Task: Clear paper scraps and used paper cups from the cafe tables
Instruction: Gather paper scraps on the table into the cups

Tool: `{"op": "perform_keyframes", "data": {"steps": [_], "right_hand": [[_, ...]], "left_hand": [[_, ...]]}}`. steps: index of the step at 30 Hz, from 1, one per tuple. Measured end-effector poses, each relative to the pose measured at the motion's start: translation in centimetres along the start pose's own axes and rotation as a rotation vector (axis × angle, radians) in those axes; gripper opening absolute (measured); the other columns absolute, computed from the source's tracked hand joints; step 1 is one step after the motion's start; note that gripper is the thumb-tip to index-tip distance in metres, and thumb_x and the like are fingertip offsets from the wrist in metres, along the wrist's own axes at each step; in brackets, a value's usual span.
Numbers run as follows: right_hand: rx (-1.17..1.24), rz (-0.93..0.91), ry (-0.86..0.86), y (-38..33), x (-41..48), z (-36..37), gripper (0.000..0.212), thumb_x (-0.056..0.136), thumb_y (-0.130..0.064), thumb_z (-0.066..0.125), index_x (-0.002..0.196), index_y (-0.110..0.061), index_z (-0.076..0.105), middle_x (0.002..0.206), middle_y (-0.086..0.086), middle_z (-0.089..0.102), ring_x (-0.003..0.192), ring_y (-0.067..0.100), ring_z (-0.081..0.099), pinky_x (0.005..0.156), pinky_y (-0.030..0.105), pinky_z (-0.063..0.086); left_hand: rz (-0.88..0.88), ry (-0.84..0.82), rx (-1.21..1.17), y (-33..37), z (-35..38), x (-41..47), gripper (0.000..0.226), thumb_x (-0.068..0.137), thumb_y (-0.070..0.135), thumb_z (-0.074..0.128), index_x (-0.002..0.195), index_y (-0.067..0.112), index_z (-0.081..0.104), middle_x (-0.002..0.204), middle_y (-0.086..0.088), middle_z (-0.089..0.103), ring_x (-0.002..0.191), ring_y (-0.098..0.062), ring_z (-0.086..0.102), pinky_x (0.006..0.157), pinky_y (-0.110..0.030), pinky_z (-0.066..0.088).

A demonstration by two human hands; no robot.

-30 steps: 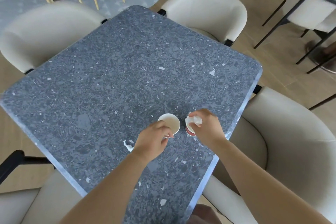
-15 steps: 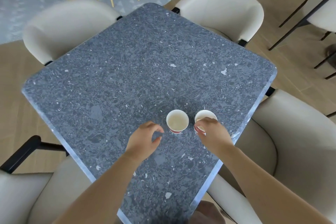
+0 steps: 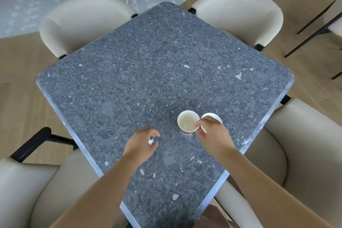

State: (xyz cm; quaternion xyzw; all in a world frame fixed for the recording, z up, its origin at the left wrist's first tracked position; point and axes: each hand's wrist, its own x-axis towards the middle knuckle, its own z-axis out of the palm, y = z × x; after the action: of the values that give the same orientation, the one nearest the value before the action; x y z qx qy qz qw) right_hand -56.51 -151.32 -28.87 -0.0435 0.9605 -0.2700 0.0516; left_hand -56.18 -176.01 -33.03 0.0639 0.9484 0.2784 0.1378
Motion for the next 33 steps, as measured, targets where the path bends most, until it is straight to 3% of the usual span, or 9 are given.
{"op": "perform_keyframes", "data": {"steps": [9, 13, 16, 21, 24, 28, 33], "right_hand": [[0.159, -0.177, -0.148, -5.9, 0.7, 4.5, 0.020, 0.084, -0.009, 0.058, 0.102, -0.013, 0.063, 0.107, 0.003, 0.061, 0.097, 0.020, 0.057, 0.082, 0.029, 0.045], [0.124, -0.132, -0.288, -6.3, 0.8, 7.8, 0.022, 0.086, -0.010, 0.056, 0.107, -0.013, 0.060, 0.112, 0.004, 0.058, 0.103, 0.022, 0.055, 0.087, 0.036, 0.046], [0.074, -0.083, -0.364, -6.2, 1.2, 9.5, 0.027, 0.087, -0.014, 0.056, 0.114, -0.016, 0.056, 0.118, 0.001, 0.054, 0.107, 0.019, 0.053, 0.088, 0.031, 0.045], [0.000, -0.041, -0.465, -6.3, 2.1, 11.7, 0.040, 0.088, -0.019, 0.056, 0.126, -0.020, 0.045, 0.129, -0.001, 0.042, 0.115, 0.020, 0.046, 0.092, 0.037, 0.047], [-0.050, -0.026, -0.469, -5.8, 2.5, 12.2, 0.042, 0.089, -0.019, 0.055, 0.129, -0.020, 0.041, 0.129, -0.001, 0.037, 0.118, 0.019, 0.043, 0.092, 0.037, 0.048], [-0.073, 0.000, -0.452, -4.6, 2.6, 12.1, 0.040, 0.089, -0.018, 0.054, 0.127, -0.020, 0.042, 0.126, -0.001, 0.035, 0.114, 0.020, 0.045, 0.090, 0.036, 0.048], [-0.054, 0.028, -0.420, -3.7, 2.4, 11.4, 0.039, 0.088, -0.019, 0.056, 0.125, -0.021, 0.044, 0.125, -0.001, 0.037, 0.104, 0.021, 0.051, 0.087, 0.034, 0.048]], "left_hand": [[-0.111, -0.025, 0.038, -2.2, -0.3, -0.2, 0.039, 0.079, 0.028, 0.067, 0.114, 0.032, 0.052, 0.118, 0.011, 0.050, 0.104, -0.012, 0.053, 0.071, -0.032, 0.051], [-0.170, -0.064, 0.047, -3.9, -0.2, -0.8, 0.051, 0.076, 0.031, 0.070, 0.121, 0.032, 0.046, 0.123, 0.011, 0.046, 0.107, -0.011, 0.051, 0.072, -0.027, 0.048], [-0.180, -0.098, 0.058, -4.6, 0.1, -0.8, 0.063, 0.075, 0.031, 0.072, 0.128, 0.029, 0.039, 0.132, 0.011, 0.041, 0.112, -0.012, 0.050, 0.073, -0.023, 0.042], [-0.122, -0.174, 0.133, -4.7, 0.6, 0.1, 0.082, 0.077, 0.030, 0.071, 0.141, 0.028, 0.021, 0.140, 0.004, 0.031, 0.121, -0.019, 0.045, 0.086, -0.031, 0.047], [-0.045, -0.205, 0.192, -4.5, 1.0, 1.1, 0.066, 0.082, 0.024, 0.067, 0.137, 0.027, 0.032, 0.135, 0.004, 0.033, 0.115, -0.018, 0.049, 0.087, -0.032, 0.050], [0.026, -0.239, 0.215, -4.6, 1.3, 2.0, 0.030, 0.089, 0.009, 0.056, 0.116, 0.020, 0.054, 0.120, 0.002, 0.049, 0.097, -0.018, 0.056, 0.081, -0.027, 0.049], [0.041, -0.239, 0.211, -4.9, 1.7, 2.1, 0.023, 0.093, 0.008, 0.048, 0.109, 0.020, 0.060, 0.112, 0.002, 0.055, 0.094, -0.016, 0.057, 0.080, -0.028, 0.050]]}}
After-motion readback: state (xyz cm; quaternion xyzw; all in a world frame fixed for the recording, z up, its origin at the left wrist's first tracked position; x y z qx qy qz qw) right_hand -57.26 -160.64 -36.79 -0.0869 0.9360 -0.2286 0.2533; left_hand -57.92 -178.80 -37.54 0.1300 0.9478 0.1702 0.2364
